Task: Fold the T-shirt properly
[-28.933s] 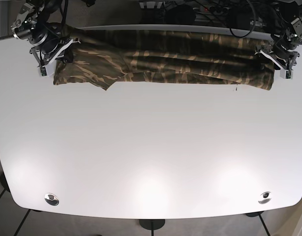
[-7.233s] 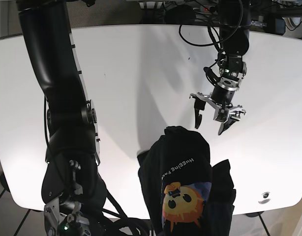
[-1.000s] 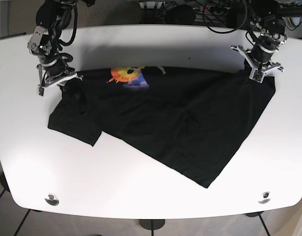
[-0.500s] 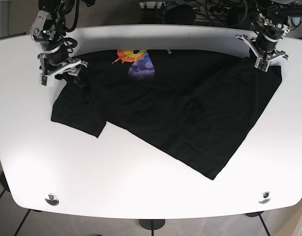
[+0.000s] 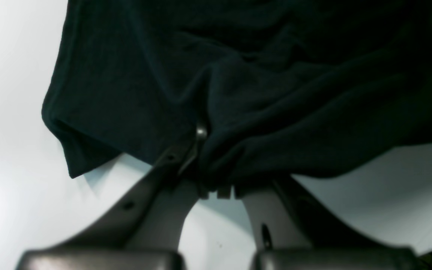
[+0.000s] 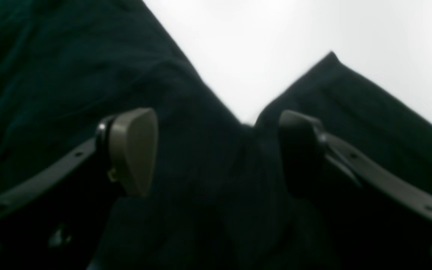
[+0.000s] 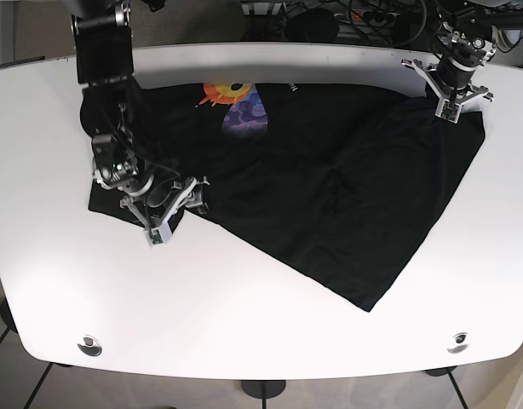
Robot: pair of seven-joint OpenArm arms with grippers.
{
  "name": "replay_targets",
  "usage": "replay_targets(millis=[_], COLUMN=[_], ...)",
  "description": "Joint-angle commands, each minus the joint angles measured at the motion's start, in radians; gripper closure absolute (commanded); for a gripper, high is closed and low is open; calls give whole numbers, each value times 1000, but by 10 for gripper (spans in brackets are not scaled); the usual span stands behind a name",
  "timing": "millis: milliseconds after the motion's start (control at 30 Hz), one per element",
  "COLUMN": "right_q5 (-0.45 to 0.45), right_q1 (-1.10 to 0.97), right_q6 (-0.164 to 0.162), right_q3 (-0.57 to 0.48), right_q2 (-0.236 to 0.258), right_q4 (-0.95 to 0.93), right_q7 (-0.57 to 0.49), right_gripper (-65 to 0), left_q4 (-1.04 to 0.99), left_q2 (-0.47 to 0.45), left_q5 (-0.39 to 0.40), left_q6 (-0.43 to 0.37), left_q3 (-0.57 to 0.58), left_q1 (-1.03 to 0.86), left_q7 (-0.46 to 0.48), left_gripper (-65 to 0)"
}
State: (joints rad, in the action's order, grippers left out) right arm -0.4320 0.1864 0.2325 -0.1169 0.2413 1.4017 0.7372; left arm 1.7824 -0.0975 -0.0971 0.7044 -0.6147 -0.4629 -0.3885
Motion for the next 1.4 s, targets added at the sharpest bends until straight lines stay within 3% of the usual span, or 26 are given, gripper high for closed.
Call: replay_targets(millis=[33, 233, 333, 400, 467, 633, 700, 767, 900, 1133, 1300, 1333, 1400], right_q5=[-6, -6, -6, -6, -8, -11, -11, -9, -11, -5, -8, -9, -6], right_q1=[65, 115, 101, 98, 98, 15, -84, -181, -370, -431, -405, -390, -380], right_q6=[5, 92, 95, 94, 94, 86, 86, 86, 87, 90, 92, 94, 92], right_q3=[-16, -27, -27, -27, -27, -7, 90, 176, 262, 267, 267, 267, 267], right_q2=[8, -3, -26, -30, -30, -27, -35, -75, -102, -109, -107, -107, -109], right_q4=[-57, -160, -160, -160, -160, 17, 169, 313, 549, 488, 445, 443, 437], right_q7=[-28, -29, -26, -28, -28, -21, 5, 43, 69, 71, 69, 71, 71], right_gripper=[-480, -469, -331, -136, -40, -17, -17, -17, -17, -35, -371, -415, -441], left_q4=[18, 17, 15, 15, 15, 18, 20, 20, 20, 21, 18, 20, 20], left_q2=[-11, -12, -15, -15, -17, -17, -17, -17, -61, -75, -97, -97, -97], left_q5=[6, 6, 6, 6, 6, 4, 6, 6, 13, 7, 6, 6, 6], left_q6=[-6, -6, -6, -6, -6, -6, -6, -6, -6, -6, -6, -6, -6], left_q3=[-6, -6, -4, -1, 14, 14, 14, 14, 16, 17, 43, 43, 43], left_q1=[-1, -1, 0, 0, 13, 28, 28, 28, 31, 72, 99, 102, 117], left_q7=[21, 21, 21, 21, 21, 20, 20, 20, -42, -69, -116, -119, -119], left_gripper=[0, 0, 0, 0, 0, 0, 0, 0, 0, 0, 0, 0, 0])
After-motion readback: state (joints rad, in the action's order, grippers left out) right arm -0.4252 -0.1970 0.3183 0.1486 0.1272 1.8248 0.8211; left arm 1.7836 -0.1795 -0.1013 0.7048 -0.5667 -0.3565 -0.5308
